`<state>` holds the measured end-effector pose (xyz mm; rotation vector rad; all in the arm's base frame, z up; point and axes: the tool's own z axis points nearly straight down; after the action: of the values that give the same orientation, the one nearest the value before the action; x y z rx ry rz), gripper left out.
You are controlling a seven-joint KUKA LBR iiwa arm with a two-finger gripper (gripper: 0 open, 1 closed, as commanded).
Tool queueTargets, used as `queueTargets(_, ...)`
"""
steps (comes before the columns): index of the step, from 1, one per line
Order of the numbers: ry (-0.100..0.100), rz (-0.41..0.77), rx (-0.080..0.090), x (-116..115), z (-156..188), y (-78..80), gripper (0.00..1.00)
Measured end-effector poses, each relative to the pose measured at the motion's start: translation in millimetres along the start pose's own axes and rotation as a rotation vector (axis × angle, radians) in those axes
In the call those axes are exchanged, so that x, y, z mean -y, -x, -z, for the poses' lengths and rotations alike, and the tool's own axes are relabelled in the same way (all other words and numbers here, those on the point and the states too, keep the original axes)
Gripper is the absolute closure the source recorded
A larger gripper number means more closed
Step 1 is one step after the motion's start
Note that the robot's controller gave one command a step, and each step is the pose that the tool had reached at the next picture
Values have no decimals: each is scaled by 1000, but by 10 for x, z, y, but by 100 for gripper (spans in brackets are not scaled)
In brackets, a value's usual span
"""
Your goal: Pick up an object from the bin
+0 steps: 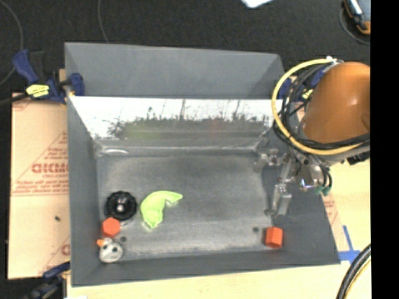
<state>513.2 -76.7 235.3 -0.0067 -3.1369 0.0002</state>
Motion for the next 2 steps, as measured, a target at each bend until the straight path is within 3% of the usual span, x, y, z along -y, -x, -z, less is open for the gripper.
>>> queueTargets(1,-1,4,9,-4,45,15,0)
queueTargets(2,-2,245,7,366,-899,-123,0)
